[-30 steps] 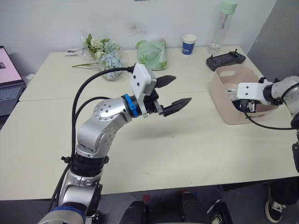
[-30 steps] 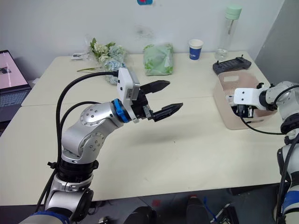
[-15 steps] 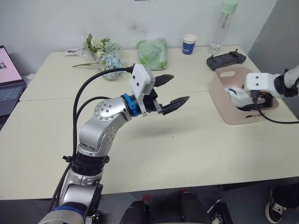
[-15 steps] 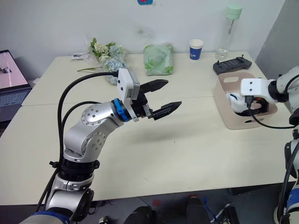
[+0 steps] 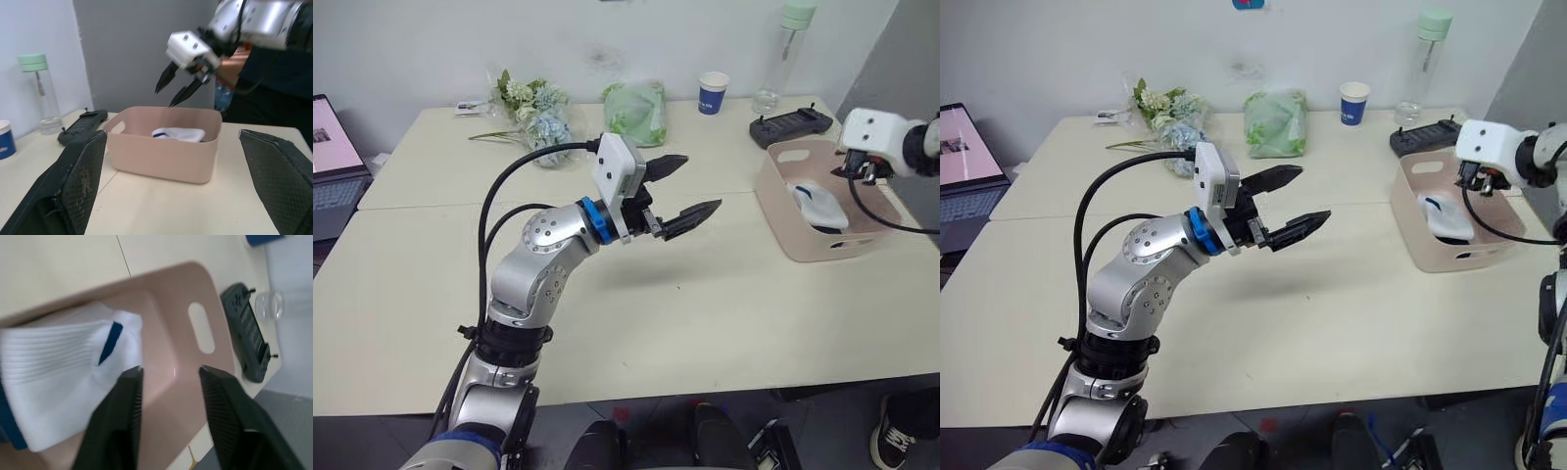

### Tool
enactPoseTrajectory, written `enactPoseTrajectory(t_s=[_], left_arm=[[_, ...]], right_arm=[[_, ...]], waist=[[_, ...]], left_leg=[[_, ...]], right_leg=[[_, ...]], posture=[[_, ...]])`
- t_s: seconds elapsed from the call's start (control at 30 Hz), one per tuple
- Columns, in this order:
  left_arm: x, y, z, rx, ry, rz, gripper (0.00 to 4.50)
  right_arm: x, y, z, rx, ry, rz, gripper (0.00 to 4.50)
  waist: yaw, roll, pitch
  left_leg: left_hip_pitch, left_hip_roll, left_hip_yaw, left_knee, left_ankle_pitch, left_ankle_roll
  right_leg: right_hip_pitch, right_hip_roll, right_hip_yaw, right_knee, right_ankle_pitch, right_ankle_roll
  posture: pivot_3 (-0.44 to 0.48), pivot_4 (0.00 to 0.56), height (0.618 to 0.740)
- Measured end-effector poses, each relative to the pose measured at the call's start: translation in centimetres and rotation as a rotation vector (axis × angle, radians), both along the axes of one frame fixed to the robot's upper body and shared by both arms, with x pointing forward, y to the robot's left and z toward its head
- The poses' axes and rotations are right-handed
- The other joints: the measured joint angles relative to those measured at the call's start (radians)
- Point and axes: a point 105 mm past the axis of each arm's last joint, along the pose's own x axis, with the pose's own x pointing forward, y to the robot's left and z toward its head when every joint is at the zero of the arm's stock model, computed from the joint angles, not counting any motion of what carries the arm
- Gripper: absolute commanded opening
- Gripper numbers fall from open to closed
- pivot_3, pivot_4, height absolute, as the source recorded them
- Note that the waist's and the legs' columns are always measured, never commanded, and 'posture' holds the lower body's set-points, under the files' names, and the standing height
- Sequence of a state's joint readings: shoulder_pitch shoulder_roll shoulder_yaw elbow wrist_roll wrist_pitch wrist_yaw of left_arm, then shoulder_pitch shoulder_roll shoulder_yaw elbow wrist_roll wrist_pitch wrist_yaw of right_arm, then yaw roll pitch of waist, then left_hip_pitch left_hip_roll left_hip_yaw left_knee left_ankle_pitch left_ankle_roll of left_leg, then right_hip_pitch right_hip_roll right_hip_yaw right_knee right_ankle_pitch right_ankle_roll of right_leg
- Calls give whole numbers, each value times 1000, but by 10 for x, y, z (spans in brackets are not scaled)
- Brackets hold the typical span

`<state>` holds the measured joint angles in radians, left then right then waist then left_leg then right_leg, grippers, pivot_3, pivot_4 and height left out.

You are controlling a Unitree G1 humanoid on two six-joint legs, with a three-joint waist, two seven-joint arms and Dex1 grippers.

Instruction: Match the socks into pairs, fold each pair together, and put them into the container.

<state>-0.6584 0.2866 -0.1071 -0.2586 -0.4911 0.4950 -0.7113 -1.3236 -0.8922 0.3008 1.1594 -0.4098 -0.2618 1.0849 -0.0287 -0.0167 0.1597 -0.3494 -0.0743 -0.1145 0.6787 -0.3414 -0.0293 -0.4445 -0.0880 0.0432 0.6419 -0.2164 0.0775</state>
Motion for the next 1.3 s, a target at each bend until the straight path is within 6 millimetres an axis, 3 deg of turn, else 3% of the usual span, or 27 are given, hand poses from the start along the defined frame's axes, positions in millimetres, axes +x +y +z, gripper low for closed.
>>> enactPoseTrajectory(t_s=[0.1, 0.43, 0.77, 0.83, 0.93, 1.0, 1.07, 1.2, 1.3], left_arm=[[-6, -5, 1, -3, 16, -43, 4500], [-7, -5, 1, 6, 22, -42, 4500], [-8, 2, -2, 45, 20, -18, 4500], [-5, 13, -3, 66, 15, 19, 4500], [4, 36, -1, 89, 2, 103, 4500], [9, 53, -2, 115, -6, 164, 4500], [13, 69, -8, 140, -3, 221, 4500], [18, 115, -28, 175, 55, 387, 4500], [16, 132, -44, 169, 103, 458, 4500]], right_arm=[[5, 9, -17, 11, 29, 9, 30], [2, 2, -81, 9, 154, -55, 30], [3, 4, -75, 1, 150, -43, 30], [4, -3, -48, -19, 87, -48, 593], [3, -13, 11, -36, -67, -64, 1613], [4, -10, 34, -30, -146, -51, 2376], [5, -6, 40, -12, -176, -41, 3091], [14, 40, 43, 261, -235, 97, 4487], [13, 88, 29, 524, -212, 230, 4487]], waist=[[-4, 0, 0], [-3, 0, 0], [-4, 0, 0], [-4, 3, 1], [-3, 3, 2], [-7, 3, 1], [-8, 3, 1], [-24, 3, 1], [-24, 3, 1]], left_leg=[[0, 0, 0, 0, 0, 0], [0, 0, 0, 1, 0, 0], [0, 0, 0, 0, 0, 0], [-1, 0, 0, 0, 0, 0], [-1, -1, 0, -1, 0, 0], [0, -1, 1, -1, 0, 0], [0, -1, 1, -1, 0, 0], [1, 3, 0, -1, 0, 0], [0, 8, -6, 0, 0, 0]], right_leg=[[0, 0, 0, 1, 0, 0], [0, 0, 0, 0, 0, 0], [0, 0, 0, 1, 0, 0], [-2, 0, 1, 1, 0, 0], [-2, 1, 0, 1, 0, 0], [-1, 2, 0, 1, 0, 0], [-1, 2, 1, 1, 0, 0], [-2, 2, 1, 1, 0, 0], [-1, 2, -1, 1, 0, 0]], posture=[[0, 150, 740], [0, 150, 740], [0, 150, 740], [0, 150, 740], [0, 150, 740], [0, 150, 740], [0, 150, 740], [0, 150, 740], [0, 150, 740]])
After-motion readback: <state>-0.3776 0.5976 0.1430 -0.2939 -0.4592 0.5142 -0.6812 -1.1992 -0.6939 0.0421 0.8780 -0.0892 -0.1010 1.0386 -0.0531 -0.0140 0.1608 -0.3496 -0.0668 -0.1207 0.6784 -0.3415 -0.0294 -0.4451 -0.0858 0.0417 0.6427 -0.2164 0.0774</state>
